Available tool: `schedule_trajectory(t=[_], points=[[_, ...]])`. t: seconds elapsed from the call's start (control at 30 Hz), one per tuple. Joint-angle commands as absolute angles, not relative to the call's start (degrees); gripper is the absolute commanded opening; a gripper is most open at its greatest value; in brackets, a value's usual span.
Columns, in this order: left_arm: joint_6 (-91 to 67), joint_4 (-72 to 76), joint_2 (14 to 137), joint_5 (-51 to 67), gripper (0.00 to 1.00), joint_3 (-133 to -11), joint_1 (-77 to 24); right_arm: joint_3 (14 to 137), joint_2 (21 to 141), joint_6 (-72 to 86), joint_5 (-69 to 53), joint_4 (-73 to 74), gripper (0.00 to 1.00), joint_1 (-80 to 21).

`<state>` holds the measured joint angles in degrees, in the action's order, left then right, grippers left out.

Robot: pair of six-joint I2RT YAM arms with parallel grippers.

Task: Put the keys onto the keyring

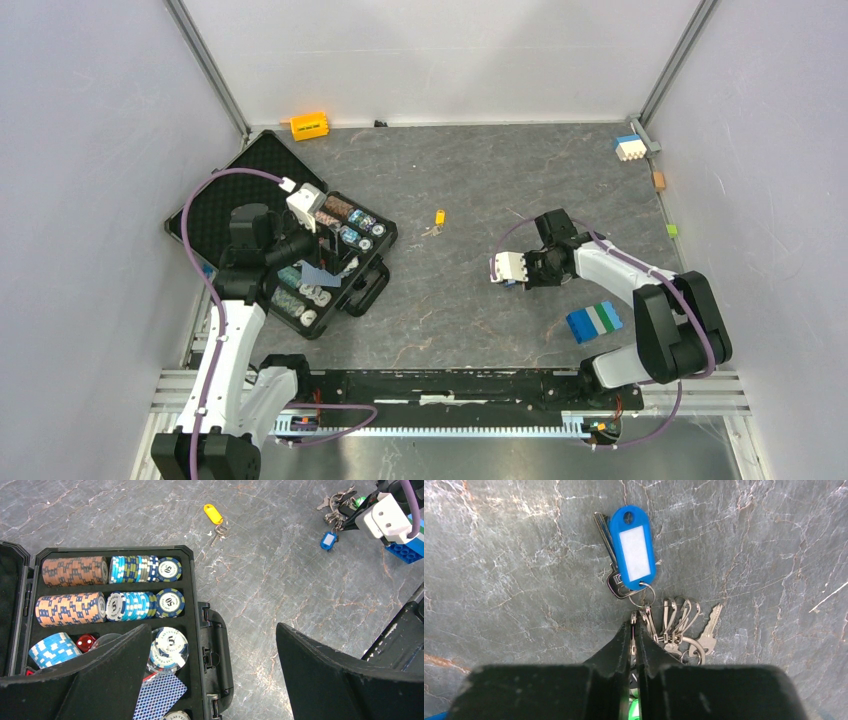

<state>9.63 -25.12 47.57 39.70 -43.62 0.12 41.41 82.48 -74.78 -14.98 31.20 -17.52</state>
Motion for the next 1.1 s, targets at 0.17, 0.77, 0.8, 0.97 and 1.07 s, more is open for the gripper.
schedule_trajectory(t=[0.17, 0.77, 0.8, 0.97, 1.07], points=[[11.0, -23.0, 49.6, 43.2, 1.00, -45.7, -0.5, 46.2, 78.6, -72.2, -24.9, 35.0, 0.00, -17.8], [13.6, -23.6, 70.7, 41.8, 0.74, -66.8, -31.1, 53.7, 68.2, -42.3, -64.7, 26.4, 0.00, -18.0], [14.3, -24.9, 72.5, 41.8, 0.69, -68.5, -32.1, 53.7, 68.3, -40.2, -66.5, 24.1, 0.00, -18.4], [18.9, -27.5, 77.4, 44.3, 0.45, -73.5, -36.1, 53.1, 68.7, -33.8, -69.9, 15.6, 0.00, -20.2], [22.0, -27.6, 78.5, 44.5, 0.45, -74.3, -38.5, 51.7, 68.5, -31.8, -70.8, 12.3, 0.00, -21.4]])
